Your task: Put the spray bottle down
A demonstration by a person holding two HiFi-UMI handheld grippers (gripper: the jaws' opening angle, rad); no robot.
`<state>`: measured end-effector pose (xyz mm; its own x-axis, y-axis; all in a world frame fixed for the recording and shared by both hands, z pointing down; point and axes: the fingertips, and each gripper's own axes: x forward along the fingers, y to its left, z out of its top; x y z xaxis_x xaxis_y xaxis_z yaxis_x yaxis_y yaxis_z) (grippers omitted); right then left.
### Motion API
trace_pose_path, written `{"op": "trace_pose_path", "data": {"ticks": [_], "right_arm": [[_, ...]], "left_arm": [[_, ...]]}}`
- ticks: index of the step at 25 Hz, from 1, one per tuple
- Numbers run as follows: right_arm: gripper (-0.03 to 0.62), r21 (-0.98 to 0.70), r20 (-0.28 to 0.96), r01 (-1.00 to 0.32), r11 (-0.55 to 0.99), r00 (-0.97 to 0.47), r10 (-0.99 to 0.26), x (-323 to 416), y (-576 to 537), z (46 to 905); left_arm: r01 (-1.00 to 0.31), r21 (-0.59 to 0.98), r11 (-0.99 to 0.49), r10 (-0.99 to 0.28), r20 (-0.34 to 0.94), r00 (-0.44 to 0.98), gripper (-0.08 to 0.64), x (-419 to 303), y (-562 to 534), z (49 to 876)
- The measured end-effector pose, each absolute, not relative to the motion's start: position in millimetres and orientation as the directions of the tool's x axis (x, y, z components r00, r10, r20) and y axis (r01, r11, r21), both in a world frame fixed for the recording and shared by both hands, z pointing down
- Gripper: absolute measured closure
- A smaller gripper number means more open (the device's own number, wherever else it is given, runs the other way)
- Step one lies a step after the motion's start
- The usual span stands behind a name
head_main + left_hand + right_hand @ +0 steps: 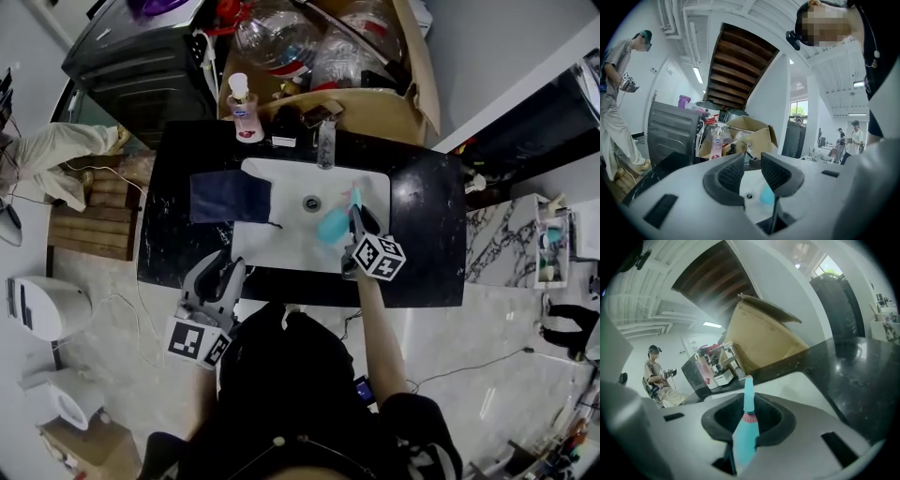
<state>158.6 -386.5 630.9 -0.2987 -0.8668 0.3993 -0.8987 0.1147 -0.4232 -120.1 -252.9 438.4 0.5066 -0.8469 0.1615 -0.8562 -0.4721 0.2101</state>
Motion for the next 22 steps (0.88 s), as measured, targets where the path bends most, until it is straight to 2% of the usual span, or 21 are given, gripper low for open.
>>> {"op": "trace_pose_path", "data": {"ticks": [3,7,11,17,22], "right_arm": [[0.523,-0.499,0.425,-0.864,0.073,-0.317,-0.848,157.6,-402.7,656.6],[0.523,-0.625,0.459,-0.778,-0.061,-0.303,-0.835,172.1,-422.2,680.3],[0.518,-0.661,0.515,-0.727,-0.186,-0.26,-0.817,189.4,-425.0,704.2],[0.49,-0.564,0.6,-0.807,-0.173,-0.257,-0.757,196.0,-418.9,719.5],[0.425,-0.564,0.58,-0.81,-0.163,-0.248,-0.776,200.3,-418.8,709.6]], "left_arm": [[-0.863,0.211,-0.459,-0.854,0.164,0.494,0.445,-123.2,-259.5,439.1],[-0.871,0.209,-0.445,-0.86,0.17,0.48,0.445,-127.6,-266.4,440.3],[-0.874,0.215,-0.436,-0.86,0.186,0.475,0.445,-128.7,-269.8,446.5],[-0.864,0.219,-0.453,-0.852,0.179,0.492,0.445,-123.1,-276.8,445.3],[-0.859,0.221,-0.462,-0.846,0.179,0.502,0.445,-121.6,-276.7,446.6]]}}
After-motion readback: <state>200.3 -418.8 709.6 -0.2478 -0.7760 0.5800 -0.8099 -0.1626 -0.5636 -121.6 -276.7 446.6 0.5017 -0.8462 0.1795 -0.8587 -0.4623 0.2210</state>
